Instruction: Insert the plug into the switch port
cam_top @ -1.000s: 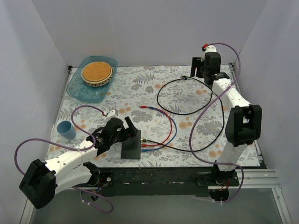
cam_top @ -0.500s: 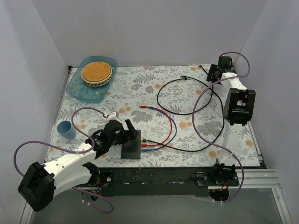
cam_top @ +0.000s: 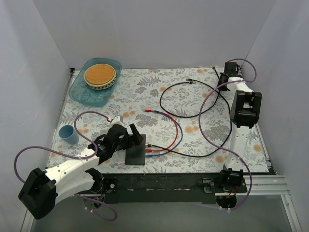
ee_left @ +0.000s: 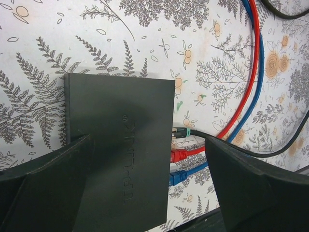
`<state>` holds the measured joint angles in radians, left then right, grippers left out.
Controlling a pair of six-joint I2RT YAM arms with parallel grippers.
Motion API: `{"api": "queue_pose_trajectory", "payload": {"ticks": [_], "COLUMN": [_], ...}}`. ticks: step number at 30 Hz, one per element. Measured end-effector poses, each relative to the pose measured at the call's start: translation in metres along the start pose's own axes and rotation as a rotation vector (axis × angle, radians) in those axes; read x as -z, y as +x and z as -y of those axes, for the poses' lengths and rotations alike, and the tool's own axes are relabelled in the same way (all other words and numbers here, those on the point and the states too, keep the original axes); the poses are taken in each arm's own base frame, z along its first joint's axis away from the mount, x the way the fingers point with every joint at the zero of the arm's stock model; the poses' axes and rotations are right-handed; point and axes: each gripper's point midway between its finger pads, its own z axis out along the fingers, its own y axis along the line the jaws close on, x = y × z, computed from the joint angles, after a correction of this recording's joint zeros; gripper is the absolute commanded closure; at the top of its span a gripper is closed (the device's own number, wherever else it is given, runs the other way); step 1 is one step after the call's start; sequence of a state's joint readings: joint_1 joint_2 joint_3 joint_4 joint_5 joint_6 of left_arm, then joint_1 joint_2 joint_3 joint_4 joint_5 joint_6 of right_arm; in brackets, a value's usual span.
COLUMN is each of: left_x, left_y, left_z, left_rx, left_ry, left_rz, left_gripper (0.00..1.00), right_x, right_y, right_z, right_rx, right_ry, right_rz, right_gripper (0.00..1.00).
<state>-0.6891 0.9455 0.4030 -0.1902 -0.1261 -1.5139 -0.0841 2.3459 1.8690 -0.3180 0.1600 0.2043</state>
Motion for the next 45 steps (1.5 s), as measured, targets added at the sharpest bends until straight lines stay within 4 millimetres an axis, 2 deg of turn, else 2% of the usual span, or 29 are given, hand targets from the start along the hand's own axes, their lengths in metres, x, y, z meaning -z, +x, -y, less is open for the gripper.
{"api": "queue_pose_trajectory", "payload": {"ticks": [4, 6, 9, 11, 13, 15, 16, 17, 18, 19, 20, 21, 22, 23, 24, 25, 26, 27, 28, 30, 31, 32, 34, 36, 37, 39, 42, 45], "left_x": [0.0, 0.0, 0.001, 0.002, 0.004, 0.006, 0.008, 0.009, 0.011, 0.012, 0.015, 0.018, 0.02, 0.023, 0.027, 0.032, 0.036, 0.042, 0.047, 0.059, 0.066, 0.073, 0.087, 0.1, 0.108, 0.12, 0.122, 0.107], "left_y": [0.001, 0.001, 0.001, 0.0, -0.001, -0.003, -0.004, -0.006, -0.007, -0.008, -0.01, -0.013, -0.015, -0.018, -0.022, -0.025, -0.029, -0.034, -0.037, -0.045, -0.05, -0.055, -0.065, -0.073, -0.078, -0.086, -0.09, -0.085], "left_z": [0.001, 0.001, 0.002, 0.003, 0.005, 0.008, 0.009, 0.011, 0.012, 0.014, 0.016, 0.019, 0.021, 0.024, 0.027, 0.031, 0.035, 0.039, 0.042, 0.049, 0.052, 0.054, 0.057, 0.058, 0.059, 0.06, 0.06, 0.058], "left_rx": [0.0, 0.0, 0.002, 0.005, 0.011, 0.016, 0.018, 0.023, 0.027, 0.031, 0.037, 0.042, 0.045, 0.05, 0.054, 0.058, 0.062, 0.066, 0.07, 0.084, 0.093, 0.103, 0.125, 0.149, 0.161, 0.177, 0.182, 0.169], "left_ry": [0.003, 0.005, 0.009, 0.016, 0.025, 0.037, 0.044, 0.05, 0.056, 0.064, 0.075, 0.089, 0.1, 0.116, 0.134, 0.153, 0.174, 0.197, 0.218, 0.262, 0.285, 0.305, 0.339, 0.369, 0.387, 0.417, 0.419, 0.375], "left_rz": [-0.004, -0.005, -0.007, -0.004, 0.0, 0.008, 0.014, 0.018, 0.023, 0.029, 0.037, 0.048, 0.058, 0.07, 0.085, 0.1, 0.116, 0.135, 0.152, 0.189, 0.211, 0.237, 0.29, 0.341, 0.37, 0.417, 0.437, 0.402], "left_gripper": [0.02, 0.02, 0.02, 0.02, 0.02, 0.02, 0.02, 0.02, 0.02, 0.02, 0.02, 0.02, 0.02, 0.02, 0.02, 0.02, 0.02, 0.02, 0.02, 0.02, 0.02, 0.02, 0.02, 0.02, 0.02, 0.02, 0.02, 0.02], "right_x": [0.001, 0.008, 0.036, 0.075, 0.132, 0.201, 0.253, 0.29, 0.337, 0.389, 0.431, 0.454, 0.492, 0.5, 0.512, 0.514, 0.507, 0.492, 0.477, 0.424, 0.392, 0.366, 0.331, 0.315, 0.311, 0.313, 0.331, 0.352], "right_y": [-0.001, 0.0, -0.016, -0.045, -0.084, -0.124, -0.147, -0.159, -0.169, -0.173, -0.173, -0.17, -0.158, -0.152, -0.139, -0.123, -0.104, -0.075, -0.05, 0.022, 0.068, 0.115, 0.199, 0.255, 0.271, 0.282, 0.267, 0.248], "right_z": [-0.003, -0.006, -0.017, -0.028, -0.041, -0.056, -0.067, -0.073, -0.081, -0.09, -0.097, -0.105, -0.119, -0.127, -0.144, -0.162, -0.18, -0.203, -0.217, -0.243, -0.25, -0.249, -0.229, -0.203, -0.193, -0.182, -0.184, -0.192], "right_rx": [-0.007, -0.011, -0.024, -0.036, -0.04, -0.036, -0.019, -0.004, 0.02, 0.057, 0.094, 0.129, 0.198, 0.22, 0.27, 0.324, 0.372, 0.421, 0.456, 0.53, 0.563, 0.589, 0.616, 0.618, 0.614, 0.611, 0.613, 0.621], "right_ry": [-0.018, -0.04, -0.099, -0.163, -0.25, -0.361, -0.446, -0.504, -0.586, -0.675, -0.75, -0.805, -0.9, -0.934, -0.994, -1.04, -1.08, -1.121, -1.145, -1.163, -1.158, -1.144, -1.117, -1.082, -1.07, -1.064, -1.099, -1.157], "right_rz": [0.001, -0.002, 0.029, 0.101, 0.22, 0.369, 0.491, 0.571, 0.67, 0.77, 0.847, 0.887, 0.941, 0.943, 0.942, 0.922, 0.876, 0.799, 0.728, 0.514, 0.386, 0.26, 0.033, -0.121, -0.159, -0.173, -0.084, 0.026], "right_gripper": [0.99, 0.99, 0.99, 0.99, 0.99, 0.99, 0.99, 0.99, 0.99, 0.99, 0.99, 0.99, 0.99, 0.99, 0.99, 0.99, 0.99, 0.99, 0.99, 0.99, 0.99, 0.99, 0.99, 0.99, 0.99, 0.99, 0.99, 0.99]}}
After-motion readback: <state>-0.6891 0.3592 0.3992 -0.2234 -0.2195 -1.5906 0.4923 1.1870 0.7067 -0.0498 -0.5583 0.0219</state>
